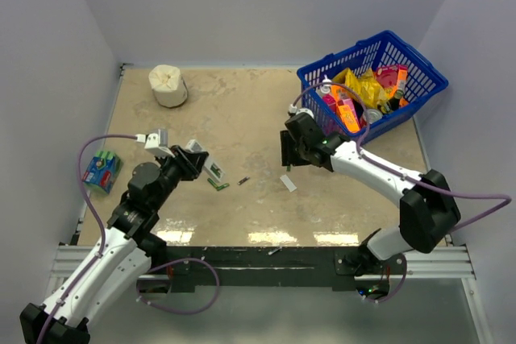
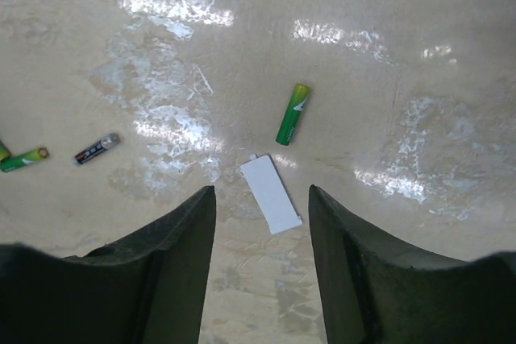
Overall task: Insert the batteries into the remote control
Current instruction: Pick up the battery from the center of the board.
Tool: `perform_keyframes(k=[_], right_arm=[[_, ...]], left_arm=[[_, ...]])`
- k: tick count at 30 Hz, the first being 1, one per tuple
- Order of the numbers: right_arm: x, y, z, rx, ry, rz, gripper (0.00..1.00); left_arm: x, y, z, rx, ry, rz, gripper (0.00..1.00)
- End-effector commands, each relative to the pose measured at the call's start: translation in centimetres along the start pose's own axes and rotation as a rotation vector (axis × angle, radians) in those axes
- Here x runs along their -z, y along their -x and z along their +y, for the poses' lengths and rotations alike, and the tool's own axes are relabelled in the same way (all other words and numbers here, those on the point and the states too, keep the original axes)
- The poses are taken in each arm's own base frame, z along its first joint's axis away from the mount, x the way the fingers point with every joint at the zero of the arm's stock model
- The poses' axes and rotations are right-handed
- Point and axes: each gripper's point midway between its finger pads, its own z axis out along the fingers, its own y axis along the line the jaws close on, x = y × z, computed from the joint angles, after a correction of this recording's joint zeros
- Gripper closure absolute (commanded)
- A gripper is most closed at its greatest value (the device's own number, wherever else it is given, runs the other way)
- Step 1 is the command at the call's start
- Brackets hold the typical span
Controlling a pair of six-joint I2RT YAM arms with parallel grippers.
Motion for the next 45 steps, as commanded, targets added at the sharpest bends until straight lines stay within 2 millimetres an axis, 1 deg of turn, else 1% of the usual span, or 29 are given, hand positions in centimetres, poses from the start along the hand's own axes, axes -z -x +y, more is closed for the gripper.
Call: perform_keyframes(k=[1, 2, 3, 7, 9, 10, 13, 19, 21, 26, 29, 31, 33, 34, 35, 36, 37, 38, 39, 40, 41, 42, 43, 45], right_arm=[[-2.3, 0.1, -0.3, -0.142, -0.032, -0.059, 0.51], [-2.7, 0.2, -0.4, -0.152, -0.032, -0.068, 0.52], [-3.3, -0.4, -0.7, -0.153, -0.049, -0.055, 0.54], [-4.8, -1.6, -1.3, -0.159, -0.073, -0.028, 0.59], [-5.4, -1.8, -1.2, -0.160, -0.070, -0.025, 0.60], [-5.6, -1.8, -1.1, -0.160, -0.068, -0.025, 0.64], [-6.4, -2.1, -0.9, -0.155, -0.064, -0.008, 0.66], [-7.8, -3.0, -1.2, -0.137, -0.090, 0.029, 0.71], [-8.1, -3.3, -1.4, -0.134, -0.104, 0.038, 0.73], [-8.8, -3.9, -2.6, -0.117, -0.168, 0.050, 0.76], [-8.9, -4.1, -3.0, -0.101, -0.190, 0.059, 0.77], [-8.9, -4.3, -3.2, -0.090, -0.201, 0.071, 0.79], [-8.7, -4.5, -3.3, -0.079, -0.201, 0.077, 0.83], [-8.6, -4.4, -3.4, -0.074, -0.202, 0.073, 0.88], [-8.5, -4.3, -3.4, -0.070, -0.199, 0.071, 0.90], [-8.1, -3.9, -3.3, -0.055, -0.190, 0.060, 0.92], [-7.8, -3.5, -3.1, -0.046, -0.181, 0.052, 0.98], [-7.5, -3.2, -3.0, -0.008, -0.165, 0.049, 0.99], [-7.0, -2.5, -2.6, 0.012, -0.144, 0.036, 1.00], [-6.0, -1.6, -2.2, 0.025, -0.119, 0.013, 1.00], [-5.3, -1.0, -1.8, 0.043, -0.097, 0.000, 1.00], [-4.5, -0.3, -1.6, 0.091, -0.076, -0.009, 1.00], [-2.9, 0.9, -0.9, 0.105, -0.029, -0.041, 1.00], [-1.0, 2.1, -0.2, 0.178, 0.017, -0.055, 1.00]], left_arm=[[0.1, 0.4, -1.0, 0.021, -0.051, -0.014, 1.00], [0.1, 0.2, -1.1, 0.025, -0.057, -0.006, 1.00], [0.1, 0.1, -1.1, 0.027, -0.059, -0.002, 1.00], [0.2, 0.1, -1.2, 0.035, -0.066, -0.003, 1.00], [0.3, 0.1, -1.3, 0.039, -0.067, -0.004, 1.00], [0.3, -0.1, -1.6, 0.040, -0.084, 0.009, 1.00], [0.4, -0.1, -1.7, 0.042, -0.088, 0.008, 1.00], [0.3, 0.2, -1.8, 0.039, -0.089, 0.005, 1.00], [0.3, 0.2, -1.8, 0.039, -0.087, 0.005, 1.00], [0.1, 0.0, -1.8, 0.040, -0.087, 0.013, 1.00], [0.0, 0.0, -1.9, 0.042, -0.090, 0.012, 1.00], [-0.1, 0.0, -1.8, 0.040, -0.089, 0.013, 1.00], [-0.2, 0.1, -2.0, 0.040, -0.094, 0.009, 1.00], [-0.3, 0.1, -1.9, 0.040, -0.094, 0.009, 1.00], [-0.4, 0.1, -2.0, 0.040, -0.095, 0.010, 1.00], [-0.6, 0.1, -2.0, 0.042, -0.098, 0.008, 1.00], [-0.7, 0.0, -2.1, 0.045, -0.106, 0.010, 1.00], [-0.8, -0.1, -2.3, 0.046, -0.114, 0.010, 1.00], [-1.0, 0.2, -2.6, 0.049, -0.133, -0.002, 1.00], [-1.1, -0.4, -2.7, 0.063, -0.151, 0.010, 1.00], [-1.2, -0.4, -3.0, 0.070, -0.170, 0.006, 1.00], [-1.4, 0.0, -3.7, 0.077, -0.210, -0.018, 1.00], [-1.5, -0.7, -3.9, 0.099, -0.236, -0.001, 1.00], [-2.0, -0.8, -4.7, 0.122, -0.286, -0.008, 1.00]])
